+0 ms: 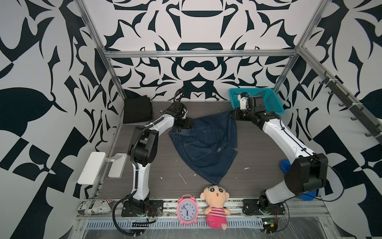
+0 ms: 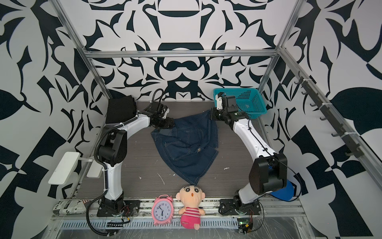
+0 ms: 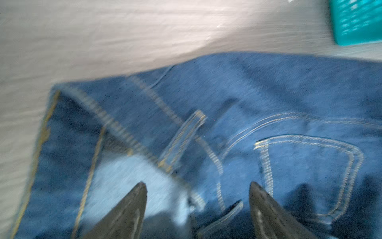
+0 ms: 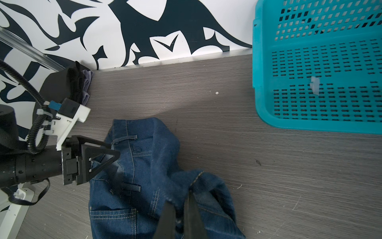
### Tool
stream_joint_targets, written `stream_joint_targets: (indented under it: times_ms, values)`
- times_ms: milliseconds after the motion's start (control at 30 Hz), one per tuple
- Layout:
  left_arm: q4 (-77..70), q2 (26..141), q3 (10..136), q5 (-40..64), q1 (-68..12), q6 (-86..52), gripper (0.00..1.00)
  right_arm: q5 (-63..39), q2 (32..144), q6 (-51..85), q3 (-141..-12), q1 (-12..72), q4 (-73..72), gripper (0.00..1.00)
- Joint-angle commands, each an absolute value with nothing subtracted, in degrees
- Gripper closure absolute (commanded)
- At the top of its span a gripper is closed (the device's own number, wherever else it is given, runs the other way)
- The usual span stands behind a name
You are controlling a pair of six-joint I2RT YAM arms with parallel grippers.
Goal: Fold and stack skirts
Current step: Flatten out the skirt at the center of the table.
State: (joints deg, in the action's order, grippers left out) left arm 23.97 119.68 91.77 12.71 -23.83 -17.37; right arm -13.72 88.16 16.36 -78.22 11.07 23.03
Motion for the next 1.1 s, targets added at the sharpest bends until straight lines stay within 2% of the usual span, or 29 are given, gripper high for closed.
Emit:
stream_joint_targets:
  times_ms: [0,300,400,533,833,1067]
  values:
    - [23.31,122.91,93.68,14.98,-24.77,-18.54,0.23,-13.19,84.66,15.91,-78.75,11.25,21.19,1.00]
    - [23.93,122.69,93.07,13.97,-24.76,-18.80,0.39,-13.72,84.73,16.41,-79.27,11.25,20.76,1.00]
    - [23.94,121.55,91.79,13.21,-24.70,-18.88,0.57,-13.86,84.64,16.50,-79.41,11.25,20.74,1.00]
    - [26.10,118.31,91.45,11.86,-24.70,-19.25,0.99,-13.72,84.11,16.46,-79.30,11.25,21.08,1.00]
    - [24.56,93.08,82.49,2.01,-22.90,-19.62,1.00,-8.96,73.32,15.14,-77.45,11.16,25.57,1.00]
    - [28.98,79.55,81.94,2.71,-22.50,-19.16,1.00,-5.73,63.98,13.14,-80.76,11.16,30.66,1.00]
